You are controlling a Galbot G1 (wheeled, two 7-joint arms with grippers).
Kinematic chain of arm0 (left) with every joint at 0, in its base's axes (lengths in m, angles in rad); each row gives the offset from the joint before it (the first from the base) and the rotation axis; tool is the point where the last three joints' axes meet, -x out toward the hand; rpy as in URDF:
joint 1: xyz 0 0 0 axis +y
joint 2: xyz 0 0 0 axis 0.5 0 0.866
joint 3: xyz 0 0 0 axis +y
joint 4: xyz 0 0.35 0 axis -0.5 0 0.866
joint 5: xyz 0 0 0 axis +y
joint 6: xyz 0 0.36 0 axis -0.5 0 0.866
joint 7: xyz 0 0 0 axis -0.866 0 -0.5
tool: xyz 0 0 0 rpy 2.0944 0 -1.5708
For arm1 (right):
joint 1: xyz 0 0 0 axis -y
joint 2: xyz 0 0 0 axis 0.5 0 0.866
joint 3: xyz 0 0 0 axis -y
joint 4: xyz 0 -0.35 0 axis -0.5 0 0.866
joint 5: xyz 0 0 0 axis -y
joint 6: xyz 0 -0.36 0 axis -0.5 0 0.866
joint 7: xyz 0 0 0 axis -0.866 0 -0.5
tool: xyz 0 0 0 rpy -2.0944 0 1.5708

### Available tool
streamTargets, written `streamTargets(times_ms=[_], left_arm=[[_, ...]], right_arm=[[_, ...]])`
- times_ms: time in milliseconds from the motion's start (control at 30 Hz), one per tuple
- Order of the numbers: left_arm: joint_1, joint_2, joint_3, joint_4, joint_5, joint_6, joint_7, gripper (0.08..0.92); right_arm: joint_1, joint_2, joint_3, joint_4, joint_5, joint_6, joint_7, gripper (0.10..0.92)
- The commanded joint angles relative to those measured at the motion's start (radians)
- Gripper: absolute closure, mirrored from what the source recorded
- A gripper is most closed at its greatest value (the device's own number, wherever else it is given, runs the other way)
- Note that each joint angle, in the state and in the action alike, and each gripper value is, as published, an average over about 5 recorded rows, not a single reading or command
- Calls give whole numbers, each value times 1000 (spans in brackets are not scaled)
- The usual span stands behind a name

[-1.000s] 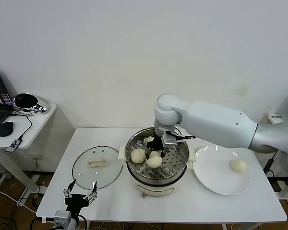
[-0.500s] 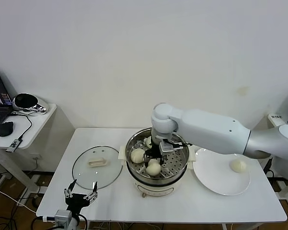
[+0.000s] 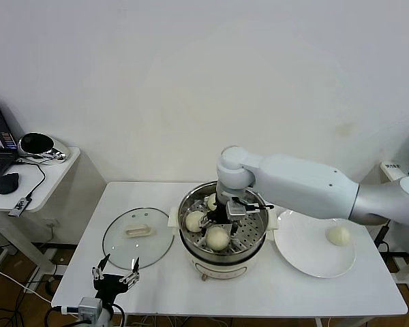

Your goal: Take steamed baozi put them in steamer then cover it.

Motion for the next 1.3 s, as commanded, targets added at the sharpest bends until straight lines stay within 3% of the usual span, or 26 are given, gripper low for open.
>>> streamTargets(times_ms=[33,200,433,700,867,1300], left_arm=[[2,1,0,-4,-4,0,1,177],[7,6,5,-6,-7,-1,0,177],[7,11,25,-14,-3,2,4,177],[21,25,21,-22,-7,4,8,177],[26,21,22,-18,-7,6,10,177],[32,18,24,-7,-3,19,23,177]], right_arm=[[149,-97,-32,67,120,-164,-5,203],[307,-218,-111,94,310,-430,-10,203],[350,-375,-132,32,426,-795,-40,203],[213,-518,0,-34,341,-1133,-106,203],[100,-546,87,-90,212,-1159,-134,203],[-283,-511,374,-267,42,-984,-106,203]])
